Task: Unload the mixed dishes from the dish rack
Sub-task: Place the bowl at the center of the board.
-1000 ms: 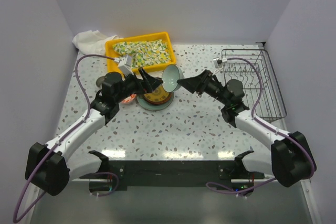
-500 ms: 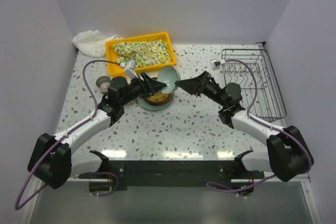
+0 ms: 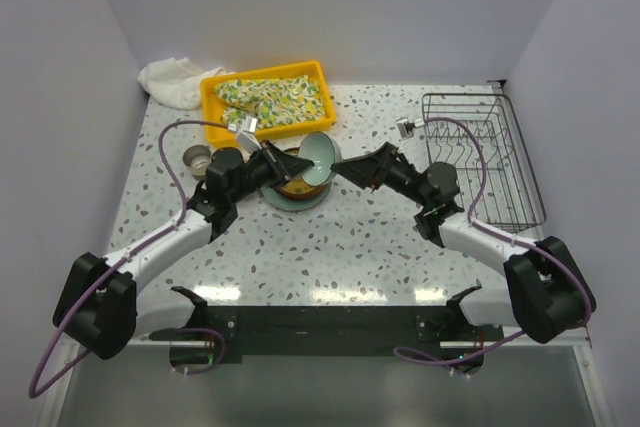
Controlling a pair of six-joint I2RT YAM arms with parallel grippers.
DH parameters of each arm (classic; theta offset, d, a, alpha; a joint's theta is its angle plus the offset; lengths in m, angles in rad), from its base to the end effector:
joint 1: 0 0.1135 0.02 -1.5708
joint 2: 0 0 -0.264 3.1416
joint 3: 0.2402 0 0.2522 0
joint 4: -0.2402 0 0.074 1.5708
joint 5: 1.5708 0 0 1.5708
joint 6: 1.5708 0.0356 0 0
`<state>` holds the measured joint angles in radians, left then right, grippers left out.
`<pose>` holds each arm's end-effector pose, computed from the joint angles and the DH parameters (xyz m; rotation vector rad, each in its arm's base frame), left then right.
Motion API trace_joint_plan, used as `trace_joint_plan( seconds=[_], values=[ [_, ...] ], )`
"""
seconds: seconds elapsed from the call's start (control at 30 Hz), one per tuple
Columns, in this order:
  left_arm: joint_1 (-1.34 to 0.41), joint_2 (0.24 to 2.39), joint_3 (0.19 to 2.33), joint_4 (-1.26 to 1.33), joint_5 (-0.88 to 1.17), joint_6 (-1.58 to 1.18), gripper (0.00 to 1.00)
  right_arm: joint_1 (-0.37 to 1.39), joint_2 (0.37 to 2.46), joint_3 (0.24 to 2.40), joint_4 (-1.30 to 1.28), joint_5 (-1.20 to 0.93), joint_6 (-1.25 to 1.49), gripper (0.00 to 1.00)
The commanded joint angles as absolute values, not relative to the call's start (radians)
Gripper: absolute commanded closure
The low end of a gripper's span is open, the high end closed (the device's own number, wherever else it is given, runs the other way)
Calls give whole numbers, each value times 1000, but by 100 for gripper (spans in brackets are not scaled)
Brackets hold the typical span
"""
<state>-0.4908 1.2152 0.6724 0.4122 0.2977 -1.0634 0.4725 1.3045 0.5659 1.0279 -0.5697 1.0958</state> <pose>0.2384 -0.1393 0.2718 -0.2956 1.8856 -1.3664 0.2332 0.1408 0.2773 -0.0962 1.5376 1.6554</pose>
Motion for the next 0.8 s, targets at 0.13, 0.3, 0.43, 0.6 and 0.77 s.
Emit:
trace_joint_plan(
  seconds=[0.13, 0.3, 0.43, 0.6, 0.77],
  values=[
    [-448, 1111, 719, 232, 181, -913, 100, 472, 1213, 555, 958, -545, 981, 12],
    [-413, 1081, 791, 39, 65, -773, 100, 472, 1152, 569, 755, -520, 827, 2],
    [-400, 1081, 862, -138, -93, -654, 100, 472, 1088, 638, 377, -441, 651, 2],
    [-350, 1144, 954, -294, -250, -523, 100, 472, 1042, 701, 148, -367, 468, 2],
    [-284, 1236, 1014, -345, -276, -462, 100, 472, 1032, 704, 112, -347, 437, 2]
  ],
)
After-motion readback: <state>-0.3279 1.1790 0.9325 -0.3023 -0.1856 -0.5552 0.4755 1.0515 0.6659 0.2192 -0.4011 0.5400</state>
